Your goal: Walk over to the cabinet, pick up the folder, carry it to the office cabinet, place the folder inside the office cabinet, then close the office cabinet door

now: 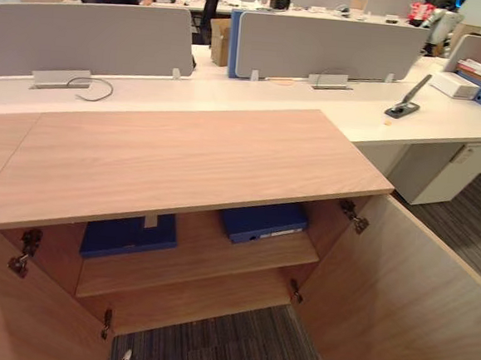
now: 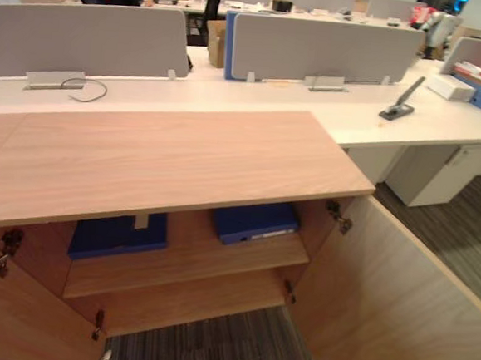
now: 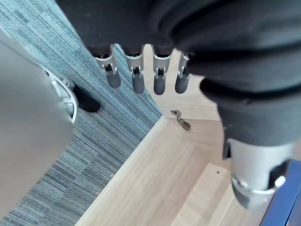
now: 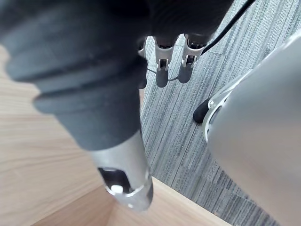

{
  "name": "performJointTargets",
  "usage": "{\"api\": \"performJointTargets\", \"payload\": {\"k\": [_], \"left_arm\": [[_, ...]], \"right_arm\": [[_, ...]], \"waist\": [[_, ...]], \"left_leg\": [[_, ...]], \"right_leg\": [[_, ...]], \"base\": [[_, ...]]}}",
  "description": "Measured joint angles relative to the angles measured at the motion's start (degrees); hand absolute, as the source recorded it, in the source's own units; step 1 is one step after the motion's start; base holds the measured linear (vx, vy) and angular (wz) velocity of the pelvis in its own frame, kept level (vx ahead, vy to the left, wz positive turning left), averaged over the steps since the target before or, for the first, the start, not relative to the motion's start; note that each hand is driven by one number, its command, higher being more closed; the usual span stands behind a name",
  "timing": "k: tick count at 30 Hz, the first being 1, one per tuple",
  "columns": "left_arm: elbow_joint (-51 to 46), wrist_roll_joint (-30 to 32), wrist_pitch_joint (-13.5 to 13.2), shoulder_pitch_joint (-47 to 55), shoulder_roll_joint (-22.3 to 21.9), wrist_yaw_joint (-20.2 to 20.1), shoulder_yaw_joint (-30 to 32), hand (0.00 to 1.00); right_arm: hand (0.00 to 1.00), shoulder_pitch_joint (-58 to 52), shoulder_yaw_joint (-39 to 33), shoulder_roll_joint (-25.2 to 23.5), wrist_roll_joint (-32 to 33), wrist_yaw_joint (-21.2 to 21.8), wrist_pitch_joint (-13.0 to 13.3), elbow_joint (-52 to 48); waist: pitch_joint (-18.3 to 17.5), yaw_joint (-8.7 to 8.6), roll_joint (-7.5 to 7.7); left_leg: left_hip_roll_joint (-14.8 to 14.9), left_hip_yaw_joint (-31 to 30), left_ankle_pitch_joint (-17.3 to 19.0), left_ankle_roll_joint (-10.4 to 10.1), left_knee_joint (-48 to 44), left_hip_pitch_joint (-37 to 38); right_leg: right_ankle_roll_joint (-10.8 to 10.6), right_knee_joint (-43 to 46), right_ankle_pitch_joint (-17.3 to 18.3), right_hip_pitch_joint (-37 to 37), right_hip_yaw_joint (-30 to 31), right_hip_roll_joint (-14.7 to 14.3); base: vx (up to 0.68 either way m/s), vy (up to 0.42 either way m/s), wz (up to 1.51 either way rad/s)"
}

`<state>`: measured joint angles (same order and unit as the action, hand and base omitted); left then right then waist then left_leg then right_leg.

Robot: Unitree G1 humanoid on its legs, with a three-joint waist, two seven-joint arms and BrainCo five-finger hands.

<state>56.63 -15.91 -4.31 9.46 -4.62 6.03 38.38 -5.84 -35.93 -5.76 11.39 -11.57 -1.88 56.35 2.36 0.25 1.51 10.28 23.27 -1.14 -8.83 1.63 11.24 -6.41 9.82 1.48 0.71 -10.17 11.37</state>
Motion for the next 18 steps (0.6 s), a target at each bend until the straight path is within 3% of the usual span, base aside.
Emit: {"api": "performJointTargets", "payload": {"k": [8,13,18], "left_arm": [[1.15,1.89,-0.09,0.08,0.10,-0.42,-0.54,0.00],[3.51,0.16,-0.18,-0.10,1.51,-0.85,-2.21,0.00],[3.80,0.09,0.11,-0.43,2.21,-1.03,-4.12,0.00]], "right_arm": [[0.00,-0.74,0.00,0.09,-0.68,-1.47,1.46,-2.52],[0.00,-0.74,-1.53,1.37,-1.37,-1.11,1.78,2.54],[0.00,-1.54,-3.32,3.04,-1.32,-0.98,1.84,6.55]], "waist": [[1.33,-0.42,-0.43],[1.42,-0.69,-0.89],[2.47,-1.48,-1.50]], "left_leg": [[1.09,4.79,1.99,-0.37,-1.68,1.08],[2.37,4.91,3.45,0.68,-1.56,1.94],[2.61,4.37,4.14,1.25,-5.19,3.37]], "right_leg": [[4.10,0.96,0.38,-1.94,-8.52,0.93],[2.20,-6.25,-5.11,-0.32,-6.13,-3.30],[2.08,-8.78,-5.64,3.02,-4.78,-3.51]], "base": [[-0.03,-0.018,-0.39],[0.06,-0.049,-0.52],[0.08,-0.012,-0.20]]}}
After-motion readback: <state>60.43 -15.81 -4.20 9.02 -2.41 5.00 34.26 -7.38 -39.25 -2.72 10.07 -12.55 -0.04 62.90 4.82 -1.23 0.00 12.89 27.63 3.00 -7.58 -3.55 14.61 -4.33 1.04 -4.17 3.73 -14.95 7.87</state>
